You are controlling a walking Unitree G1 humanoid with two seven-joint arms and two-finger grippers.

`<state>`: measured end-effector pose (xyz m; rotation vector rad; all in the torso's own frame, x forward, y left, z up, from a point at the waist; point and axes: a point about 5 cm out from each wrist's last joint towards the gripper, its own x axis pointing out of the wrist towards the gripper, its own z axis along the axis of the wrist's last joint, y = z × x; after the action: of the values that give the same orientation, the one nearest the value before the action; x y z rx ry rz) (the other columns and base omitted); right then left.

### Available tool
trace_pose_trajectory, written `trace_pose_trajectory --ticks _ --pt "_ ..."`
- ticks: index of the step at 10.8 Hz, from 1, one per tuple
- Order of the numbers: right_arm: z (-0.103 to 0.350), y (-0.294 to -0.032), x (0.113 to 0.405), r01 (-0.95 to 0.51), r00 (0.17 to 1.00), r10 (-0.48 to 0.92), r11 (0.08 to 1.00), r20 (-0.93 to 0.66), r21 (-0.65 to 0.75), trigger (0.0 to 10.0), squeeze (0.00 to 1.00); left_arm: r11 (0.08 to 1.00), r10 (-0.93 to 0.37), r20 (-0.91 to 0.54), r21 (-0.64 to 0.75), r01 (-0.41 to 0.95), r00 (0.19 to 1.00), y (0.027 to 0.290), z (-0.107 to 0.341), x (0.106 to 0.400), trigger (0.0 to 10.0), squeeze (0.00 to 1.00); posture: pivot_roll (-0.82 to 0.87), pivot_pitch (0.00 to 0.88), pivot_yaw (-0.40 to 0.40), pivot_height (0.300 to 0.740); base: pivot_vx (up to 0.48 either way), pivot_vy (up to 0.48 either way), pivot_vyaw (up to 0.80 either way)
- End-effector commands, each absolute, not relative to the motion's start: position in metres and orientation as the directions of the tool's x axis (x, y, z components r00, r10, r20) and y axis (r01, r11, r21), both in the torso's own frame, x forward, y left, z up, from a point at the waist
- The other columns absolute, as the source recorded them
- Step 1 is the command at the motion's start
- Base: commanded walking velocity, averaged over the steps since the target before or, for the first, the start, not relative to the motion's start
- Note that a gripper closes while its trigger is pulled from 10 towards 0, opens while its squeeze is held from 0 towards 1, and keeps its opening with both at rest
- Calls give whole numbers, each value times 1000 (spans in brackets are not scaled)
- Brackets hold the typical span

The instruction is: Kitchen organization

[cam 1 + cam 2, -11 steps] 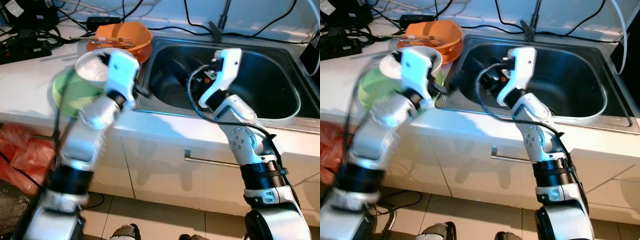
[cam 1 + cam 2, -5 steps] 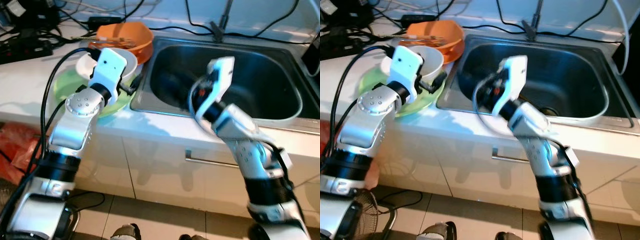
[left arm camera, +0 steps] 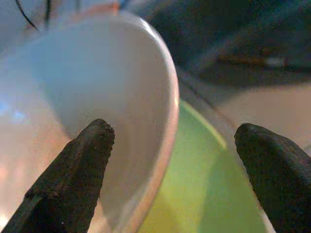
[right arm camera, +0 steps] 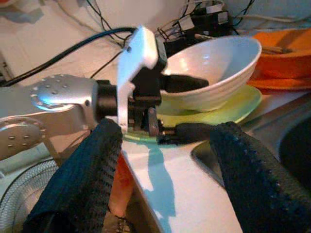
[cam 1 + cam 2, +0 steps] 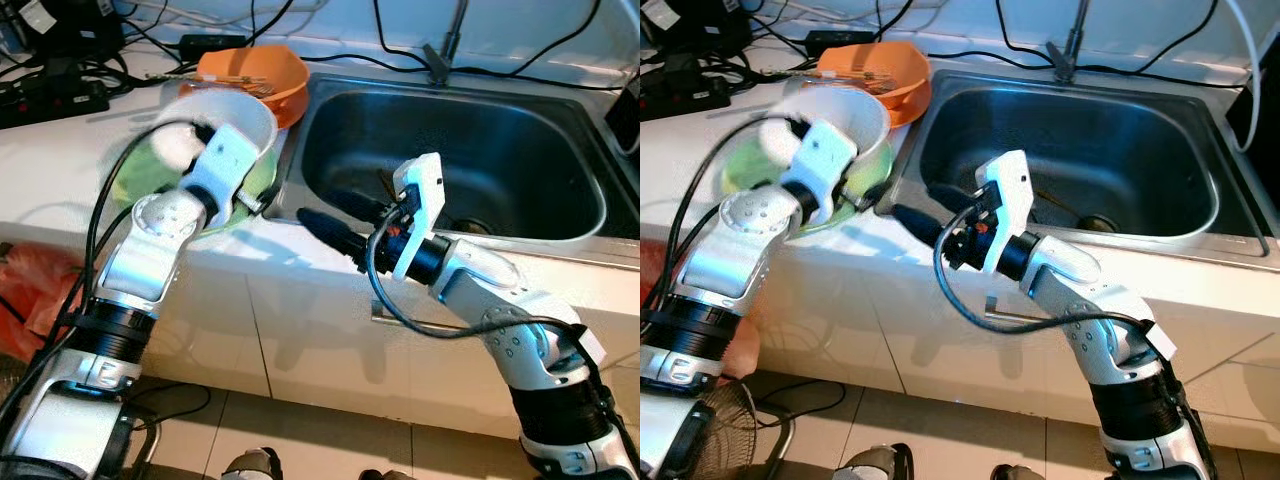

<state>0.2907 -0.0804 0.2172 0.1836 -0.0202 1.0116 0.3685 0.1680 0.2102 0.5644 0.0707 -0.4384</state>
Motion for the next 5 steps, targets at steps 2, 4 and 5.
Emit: trace_pose_trajectory --ticks 2,4,5 --pt "217 -80 285 -861 504 859 489 95 142 10000 1000 726 -384 -229 524 446 894 170 206 370 10000 0 36 113 19 740 0 0 0" --pt "217 -81 285 -855 514 853 501 91 131 10000 1000 722 -357 -252 537 437 900 180 207 373 10000 0 34 112 17 740 0 0 0" --pt "217 -81 286 -855 515 853 503 90 126 10000 1000 710 -325 -248 573 409 912 187 212 375 10000 0 34 111 17 740 0 0 0"
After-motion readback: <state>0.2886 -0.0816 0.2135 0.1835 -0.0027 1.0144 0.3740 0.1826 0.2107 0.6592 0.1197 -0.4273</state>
